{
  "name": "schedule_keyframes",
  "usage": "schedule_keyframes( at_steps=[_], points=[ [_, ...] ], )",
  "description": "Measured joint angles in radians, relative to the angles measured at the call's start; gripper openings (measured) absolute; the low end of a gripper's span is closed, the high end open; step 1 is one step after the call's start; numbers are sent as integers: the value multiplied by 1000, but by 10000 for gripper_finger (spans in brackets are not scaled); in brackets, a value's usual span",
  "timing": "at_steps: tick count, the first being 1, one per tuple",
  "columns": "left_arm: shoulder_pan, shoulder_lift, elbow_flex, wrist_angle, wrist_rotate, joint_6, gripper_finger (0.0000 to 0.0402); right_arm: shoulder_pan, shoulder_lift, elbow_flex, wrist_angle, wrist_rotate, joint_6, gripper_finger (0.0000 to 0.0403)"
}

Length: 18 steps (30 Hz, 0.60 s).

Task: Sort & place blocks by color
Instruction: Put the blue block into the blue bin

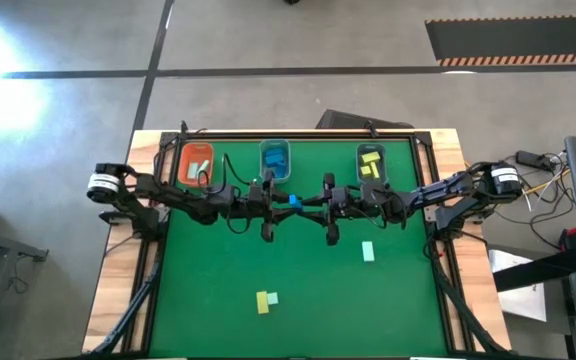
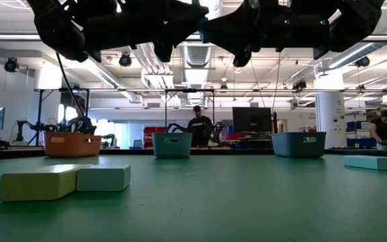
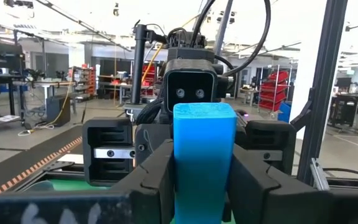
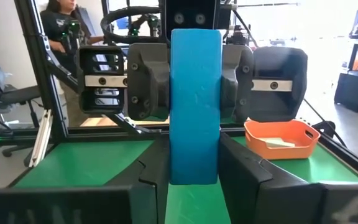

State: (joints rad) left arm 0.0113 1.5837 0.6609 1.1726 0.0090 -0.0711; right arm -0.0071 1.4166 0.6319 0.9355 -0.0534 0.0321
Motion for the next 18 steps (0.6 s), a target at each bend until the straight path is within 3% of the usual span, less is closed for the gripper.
schedule_keyframes(
  at_steps=[11, 18],
  points=[
    [0, -1, 0, -12, -49, -14, 92, 0, -9, 1, -33, 4, -6, 174],
    [2, -15, -1, -79, -99, -29, 92, -11, -103, 1, -220, 5, 11, 210]
  ],
)
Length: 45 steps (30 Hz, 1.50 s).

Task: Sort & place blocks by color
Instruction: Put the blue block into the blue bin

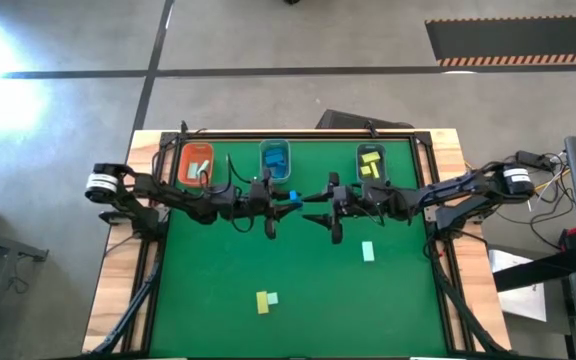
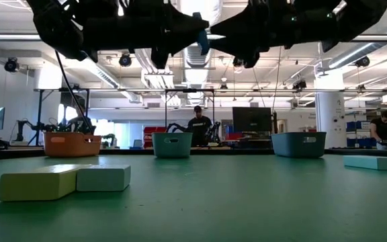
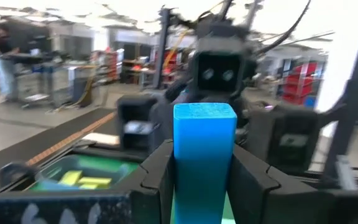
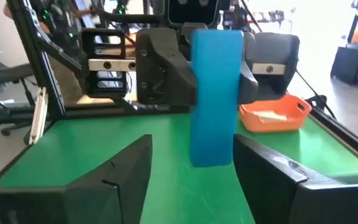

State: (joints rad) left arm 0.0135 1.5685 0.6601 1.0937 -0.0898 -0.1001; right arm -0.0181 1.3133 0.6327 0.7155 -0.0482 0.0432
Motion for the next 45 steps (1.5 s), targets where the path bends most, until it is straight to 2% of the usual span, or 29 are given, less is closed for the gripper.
schedule_keyframes(
  at_steps=[5, 8, 11, 17, 20, 22, 26, 33, 45],
  points=[
    [7, -16, 3, -92, -100, 0, 92, -2, -118, 0, -209, 103, 8, 220],
    [24, -42, 31, -238, -156, -1, 92, -2, -193, 0, -333, 184, 0, 220],
    [54, -78, 104, -505, -215, 1, 92, -2, -265, 0, -428, 230, -18, 219],
    [144, -81, 361, -1158, -223, 77, 92, -2, -347, 0, -525, 259, -54, 219],
    [200, -56, 475, -1397, -223, 167, 92, -2, -356, 0, -543, 259, -71, 219],
    [240, -37, 535, -1499, -223, 226, 92, -2, -356, 0, -553, 259, -81, 219],
    [318, -7, 623, -1622, -217, 302, 92, -2, -350, 0, -577, 259, -85, 219],
    [425, 74, 721, -1720, -112, 369, 92, -2, -351, 0, -584, 260, -93, 219],
    [474, 336, 969, -1943, -102, 560, 92, -2, -350, 0, -587, 260, -101, 219]
  ],
)
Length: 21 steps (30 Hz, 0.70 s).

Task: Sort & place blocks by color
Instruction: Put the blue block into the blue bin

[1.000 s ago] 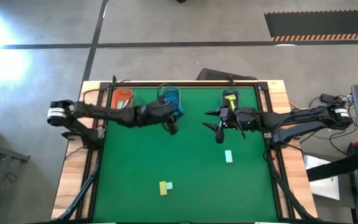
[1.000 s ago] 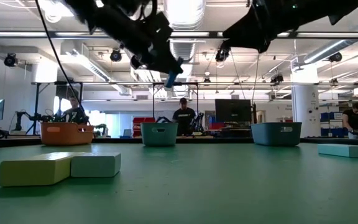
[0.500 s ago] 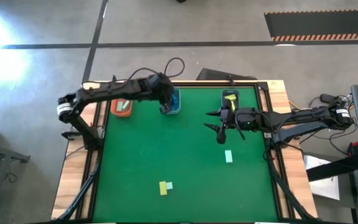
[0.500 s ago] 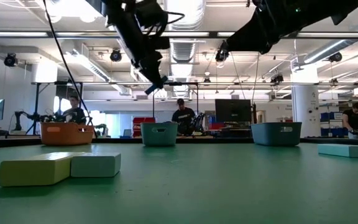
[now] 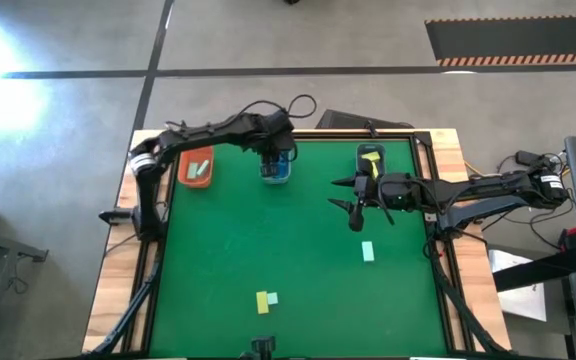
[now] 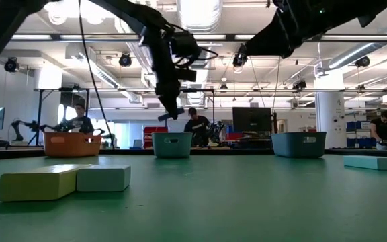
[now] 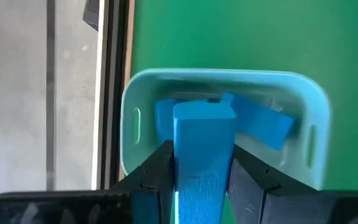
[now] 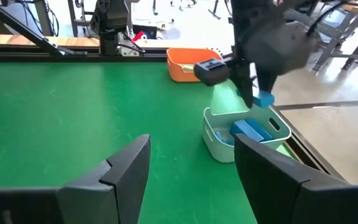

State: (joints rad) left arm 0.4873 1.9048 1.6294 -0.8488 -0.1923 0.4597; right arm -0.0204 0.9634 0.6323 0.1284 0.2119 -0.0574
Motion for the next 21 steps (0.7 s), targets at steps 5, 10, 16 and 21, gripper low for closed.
schedule_keyframes(
  at_steps=[5, 10, 16, 21],
  points=[
    [28, 75, 47, -26, 7, 74, 92, 0, 0, 0, -18, 0, 0, 219],
    [58, 105, 51, -24, 115, 105, 92, 0, 1, 0, -19, 1, -1, 219],
    [63, 122, 51, -23, 137, 104, 92, 0, 1, 0, -19, 2, -7, 219],
    [63, 142, 50, 0, 150, 105, 92, 0, 1, 0, -19, 2, -6, 219]
  ],
)
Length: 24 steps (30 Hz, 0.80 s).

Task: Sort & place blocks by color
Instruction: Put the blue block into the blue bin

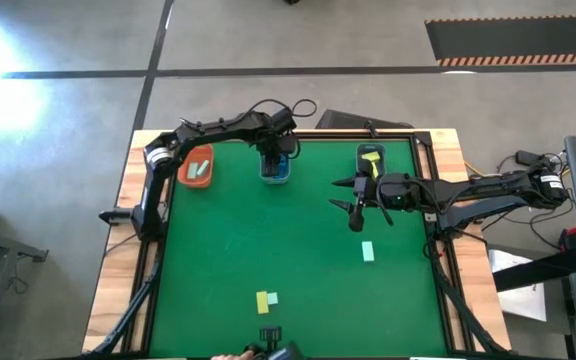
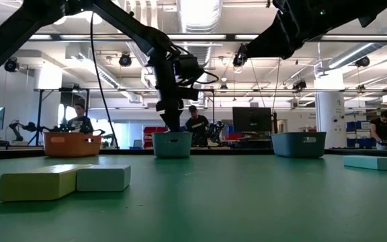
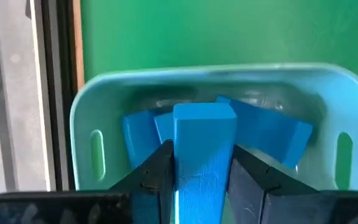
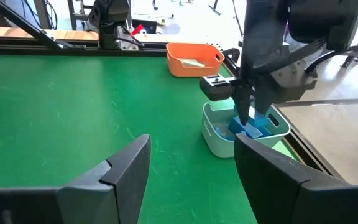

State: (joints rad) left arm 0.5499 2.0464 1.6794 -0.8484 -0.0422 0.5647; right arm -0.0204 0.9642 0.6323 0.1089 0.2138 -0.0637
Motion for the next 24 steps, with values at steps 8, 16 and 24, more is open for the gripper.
schedule_keyframes(
  at_steps=[8, 16, 24],
  points=[
    [0, 3, 0, 36, 1, 0, 97, 0, 0, 0, 0, 0, 0, 219],
    [0, 3, 0, 36, 0, -6, 155, 0, 0, 0, 0, 0, 0, 219],
    [0, -5, 3, 36, -29, -7, 160, 0, 0, 0, -1, 0, 0, 219]
  ],
)
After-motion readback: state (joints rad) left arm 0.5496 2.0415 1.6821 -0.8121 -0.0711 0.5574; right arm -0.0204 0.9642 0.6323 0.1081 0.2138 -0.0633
